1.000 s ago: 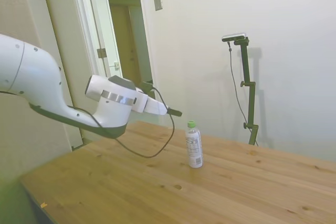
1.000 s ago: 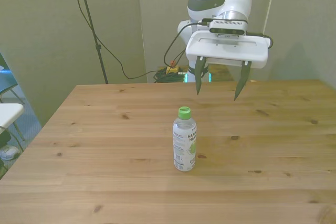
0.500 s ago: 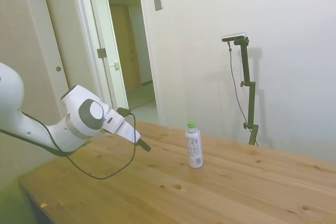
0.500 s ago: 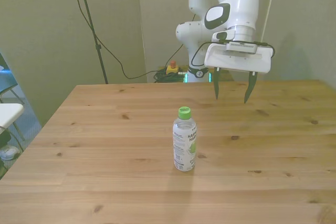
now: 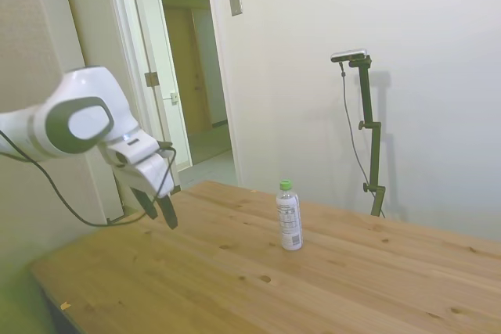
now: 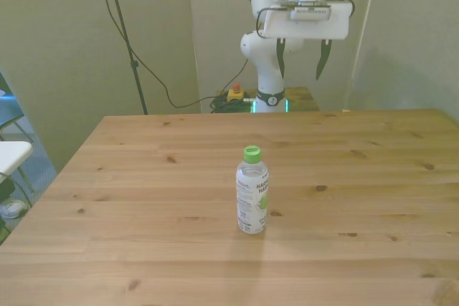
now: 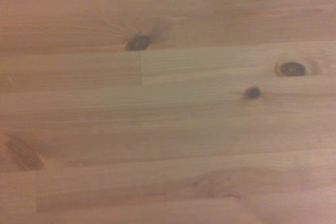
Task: Stand the water bottle
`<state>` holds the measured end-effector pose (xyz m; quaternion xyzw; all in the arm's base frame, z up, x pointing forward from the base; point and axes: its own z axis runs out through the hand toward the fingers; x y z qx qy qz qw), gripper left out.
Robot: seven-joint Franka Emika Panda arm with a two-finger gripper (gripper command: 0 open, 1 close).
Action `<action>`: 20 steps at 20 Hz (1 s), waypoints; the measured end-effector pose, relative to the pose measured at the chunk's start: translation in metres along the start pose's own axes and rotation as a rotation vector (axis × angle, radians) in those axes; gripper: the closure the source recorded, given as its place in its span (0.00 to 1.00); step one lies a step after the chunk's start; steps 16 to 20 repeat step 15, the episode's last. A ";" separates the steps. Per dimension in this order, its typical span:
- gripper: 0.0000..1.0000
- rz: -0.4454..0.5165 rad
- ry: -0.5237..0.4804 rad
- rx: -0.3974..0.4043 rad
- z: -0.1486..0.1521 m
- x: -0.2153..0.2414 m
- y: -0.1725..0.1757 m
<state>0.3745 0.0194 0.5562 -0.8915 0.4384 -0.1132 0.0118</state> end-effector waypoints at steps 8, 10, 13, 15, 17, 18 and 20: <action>0.00 -0.014 -0.051 -0.010 -0.009 0.016 0.026; 0.00 -0.019 -0.067 0.002 -0.008 0.019 0.031; 0.00 -0.019 -0.090 0.021 -0.007 0.024 0.038; 0.00 -0.018 -0.104 0.033 -0.005 0.028 0.043; 0.00 -0.018 -0.104 0.033 -0.005 0.028 0.043; 0.00 -0.018 -0.104 0.033 -0.005 0.028 0.043; 0.00 -0.018 -0.104 0.033 -0.005 0.028 0.043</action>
